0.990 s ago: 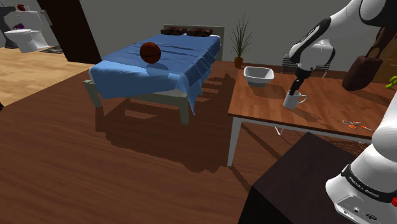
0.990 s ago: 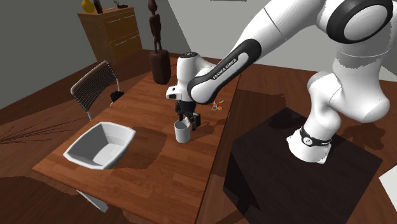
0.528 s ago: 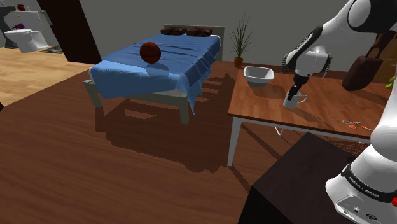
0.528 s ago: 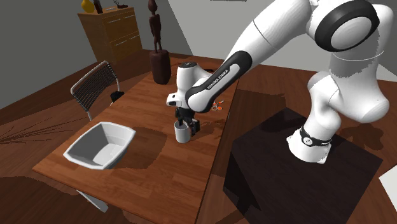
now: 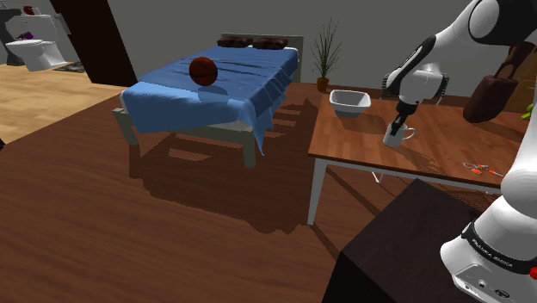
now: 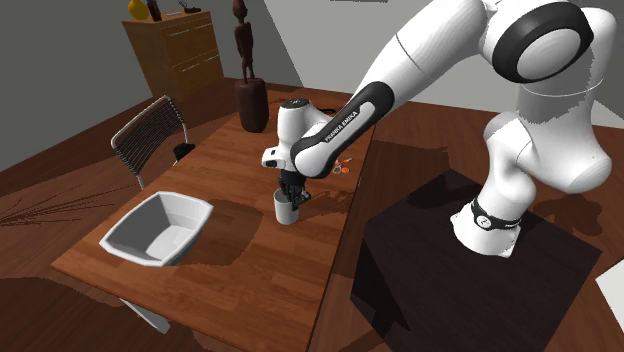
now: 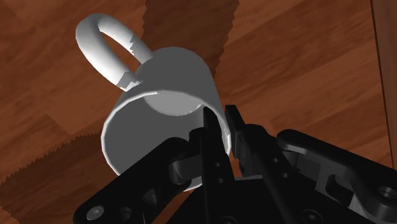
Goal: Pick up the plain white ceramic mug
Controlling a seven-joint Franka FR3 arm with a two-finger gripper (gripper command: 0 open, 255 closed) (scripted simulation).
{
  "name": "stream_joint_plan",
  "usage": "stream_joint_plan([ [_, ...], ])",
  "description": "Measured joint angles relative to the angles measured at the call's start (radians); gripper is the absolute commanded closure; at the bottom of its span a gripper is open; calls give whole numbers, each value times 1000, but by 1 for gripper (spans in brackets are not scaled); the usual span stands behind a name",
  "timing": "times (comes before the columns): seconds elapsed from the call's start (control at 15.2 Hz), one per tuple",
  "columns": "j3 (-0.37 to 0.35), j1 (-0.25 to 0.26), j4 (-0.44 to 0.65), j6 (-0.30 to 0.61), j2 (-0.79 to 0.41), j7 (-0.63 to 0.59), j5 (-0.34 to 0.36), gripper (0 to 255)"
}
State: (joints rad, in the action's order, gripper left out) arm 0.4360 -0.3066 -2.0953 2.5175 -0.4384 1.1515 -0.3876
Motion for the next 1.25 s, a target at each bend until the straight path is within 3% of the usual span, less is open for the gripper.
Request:
stream_joint_plan([
  [0.26,3,4,-3,-3,7,-5,5,255],
  [1.25,70,54,13,-144,150,-90,123,255],
])
